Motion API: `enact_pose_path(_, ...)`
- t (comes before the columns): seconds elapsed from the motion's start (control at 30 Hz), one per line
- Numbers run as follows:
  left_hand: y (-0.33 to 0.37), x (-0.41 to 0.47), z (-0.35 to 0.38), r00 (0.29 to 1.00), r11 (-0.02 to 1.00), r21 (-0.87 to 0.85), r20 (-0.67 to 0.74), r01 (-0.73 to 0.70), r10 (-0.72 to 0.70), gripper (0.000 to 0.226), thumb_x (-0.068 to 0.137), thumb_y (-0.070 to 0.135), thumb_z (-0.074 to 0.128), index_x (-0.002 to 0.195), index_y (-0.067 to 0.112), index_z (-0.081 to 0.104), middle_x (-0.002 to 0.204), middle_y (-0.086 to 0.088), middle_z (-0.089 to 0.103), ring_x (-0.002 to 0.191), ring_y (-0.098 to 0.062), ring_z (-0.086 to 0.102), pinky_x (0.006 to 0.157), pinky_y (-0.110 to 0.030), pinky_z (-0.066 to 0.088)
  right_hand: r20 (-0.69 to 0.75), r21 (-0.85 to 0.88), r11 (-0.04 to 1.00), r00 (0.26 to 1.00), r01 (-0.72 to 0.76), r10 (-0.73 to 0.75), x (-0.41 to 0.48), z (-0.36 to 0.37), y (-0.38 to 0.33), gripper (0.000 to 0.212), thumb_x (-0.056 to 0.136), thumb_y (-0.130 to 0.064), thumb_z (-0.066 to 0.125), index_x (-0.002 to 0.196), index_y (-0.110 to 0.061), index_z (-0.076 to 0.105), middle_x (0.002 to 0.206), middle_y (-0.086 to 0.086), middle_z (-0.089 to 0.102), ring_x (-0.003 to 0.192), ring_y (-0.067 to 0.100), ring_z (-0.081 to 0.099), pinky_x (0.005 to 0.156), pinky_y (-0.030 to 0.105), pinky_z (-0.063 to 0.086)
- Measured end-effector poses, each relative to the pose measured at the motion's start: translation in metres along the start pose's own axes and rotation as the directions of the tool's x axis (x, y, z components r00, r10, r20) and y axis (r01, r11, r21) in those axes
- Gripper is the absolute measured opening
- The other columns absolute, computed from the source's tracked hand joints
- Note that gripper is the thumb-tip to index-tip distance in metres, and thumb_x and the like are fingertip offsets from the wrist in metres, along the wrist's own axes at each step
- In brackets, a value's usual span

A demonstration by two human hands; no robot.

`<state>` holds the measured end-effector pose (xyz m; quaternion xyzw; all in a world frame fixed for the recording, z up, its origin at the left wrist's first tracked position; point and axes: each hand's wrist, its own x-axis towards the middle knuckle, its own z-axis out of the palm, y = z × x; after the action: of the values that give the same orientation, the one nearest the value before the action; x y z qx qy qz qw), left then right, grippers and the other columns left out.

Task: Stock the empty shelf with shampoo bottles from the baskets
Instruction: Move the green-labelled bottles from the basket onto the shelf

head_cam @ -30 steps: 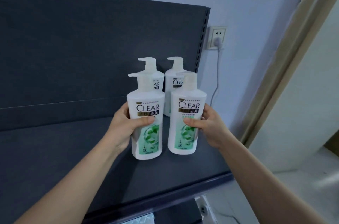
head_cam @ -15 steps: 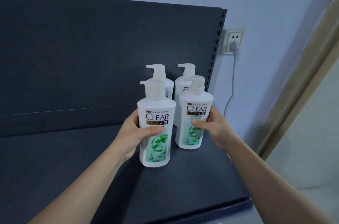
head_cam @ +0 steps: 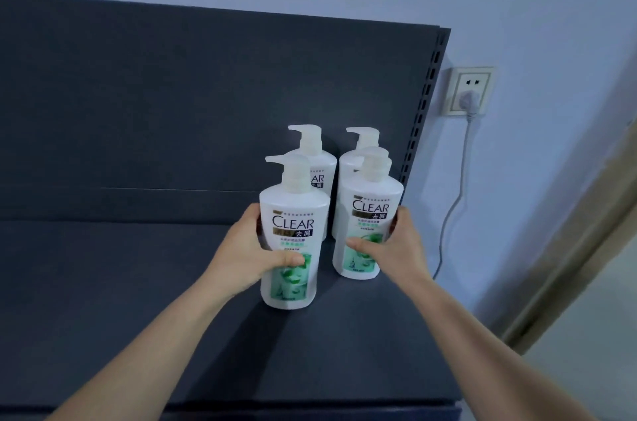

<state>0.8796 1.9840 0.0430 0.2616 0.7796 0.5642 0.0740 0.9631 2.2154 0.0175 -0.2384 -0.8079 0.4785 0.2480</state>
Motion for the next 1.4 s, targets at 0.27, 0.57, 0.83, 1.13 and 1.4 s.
enact_pose_path(0.27, 0.002, 0.024, 0.024, 0.999, 1.000, -0.005, -0.037, 0.004, -0.005, 0.063, 0.059, 0.013, 0.089, 0.101, 0.041, 0.052, 0.105, 0.014, 0.067, 0.101, -0.002, 0.061, 0.087, -0.030, 0.049, 0.019, -0.029, 0.999, 0.999, 0.032, -0.032, 0.012, -0.004, 0.001, 0.067, 0.062, -0.032, 0.092, 0.108, -0.022, 0.044, 0.102, -0.011, 0.062, 0.094, 0.012, 0.060, 0.079, 0.035, 0.053)
enact_pose_path(0.57, 0.002, 0.044, 0.033, 0.998, 0.998, 0.064, -0.066, -0.014, 0.019, 0.056, 0.063, 0.013, 0.087, 0.104, 0.032, 0.054, 0.109, 0.010, 0.064, 0.102, -0.003, 0.057, 0.080, -0.021, 0.045, 0.037, 0.005, 0.999, 0.999, 0.039, -0.039, 0.014, -0.004, 0.005, 0.066, 0.062, -0.030, 0.092, 0.108, -0.024, 0.044, 0.098, -0.020, 0.060, 0.089, 0.001, 0.057, 0.072, 0.024, 0.047)
enact_pose_path(0.83, 0.002, 0.047, 0.036, 0.997, 0.993, 0.114, -0.073, -0.014, 0.022, 0.054, 0.067, 0.014, 0.085, 0.107, 0.030, 0.053, 0.113, 0.010, 0.062, 0.105, -0.003, 0.055, 0.082, -0.021, 0.042, 0.034, 0.003, 0.999, 0.999, 0.042, -0.042, 0.014, -0.002, 0.011, 0.067, 0.063, -0.033, 0.091, 0.112, -0.025, 0.045, 0.107, -0.013, 0.063, 0.100, 0.009, 0.060, 0.082, 0.033, 0.053)
enact_pose_path(1.13, 0.002, 0.021, 0.044, 0.989, 0.777, 0.626, -0.145, 0.066, 0.033, 0.048, 0.084, 0.043, 0.067, 0.121, 0.018, 0.050, 0.110, 0.001, 0.054, 0.097, -0.016, 0.054, 0.077, -0.026, 0.040, 0.046, -0.134, 0.988, 0.997, 0.072, -0.066, 0.009, 0.001, 0.012, 0.072, 0.072, -0.032, 0.084, 0.130, -0.018, 0.044, 0.121, -0.004, 0.054, 0.113, 0.016, 0.053, 0.095, 0.038, 0.048)
enact_pose_path(1.4, 0.000, 0.006, 0.044, 0.978, 0.454, 0.886, 0.169, -0.097, -0.121, 0.033, 0.091, 0.041, 0.060, 0.106, 0.012, 0.060, 0.104, -0.004, 0.058, 0.093, -0.023, 0.057, 0.070, -0.033, 0.047, 0.160, -0.494, 0.870, 0.983, -0.002, 0.093, -0.024, -0.017, 0.023, 0.084, 0.085, -0.035, 0.072, 0.152, -0.016, 0.025, 0.151, 0.003, 0.036, 0.138, 0.024, 0.039, 0.106, 0.038, 0.038)
